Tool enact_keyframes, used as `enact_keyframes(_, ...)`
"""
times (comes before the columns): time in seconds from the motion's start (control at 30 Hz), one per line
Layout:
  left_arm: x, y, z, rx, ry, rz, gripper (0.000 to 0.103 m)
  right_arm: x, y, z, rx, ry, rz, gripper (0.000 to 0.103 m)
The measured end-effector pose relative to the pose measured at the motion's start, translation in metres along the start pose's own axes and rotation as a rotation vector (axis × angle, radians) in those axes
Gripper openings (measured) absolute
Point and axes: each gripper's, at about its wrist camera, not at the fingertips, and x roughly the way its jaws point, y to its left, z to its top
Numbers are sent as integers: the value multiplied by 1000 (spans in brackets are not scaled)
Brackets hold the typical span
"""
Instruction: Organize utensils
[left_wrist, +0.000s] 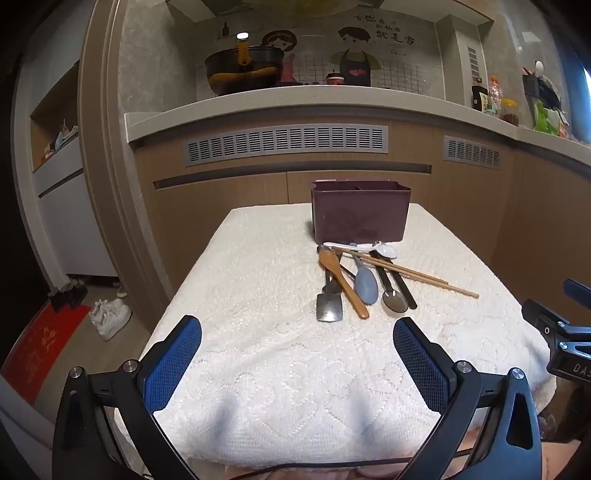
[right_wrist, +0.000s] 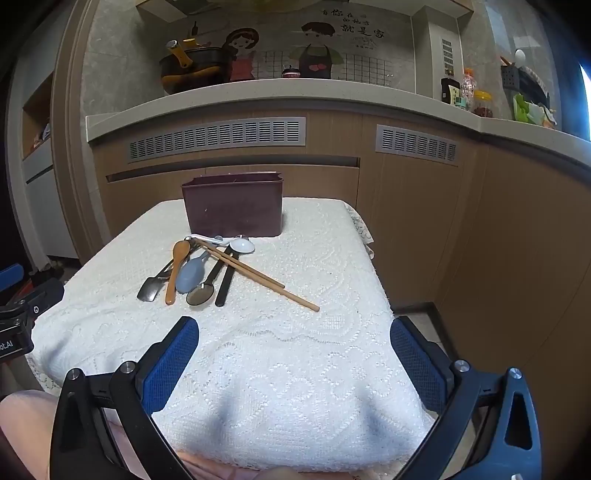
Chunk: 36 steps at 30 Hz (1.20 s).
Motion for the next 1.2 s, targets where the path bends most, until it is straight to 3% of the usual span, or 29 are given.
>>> enact_keyframes(1.2, 8, -1, -4, -3, 20, 0, 103, 0, -1, 0, 4, 7, -1, 103)
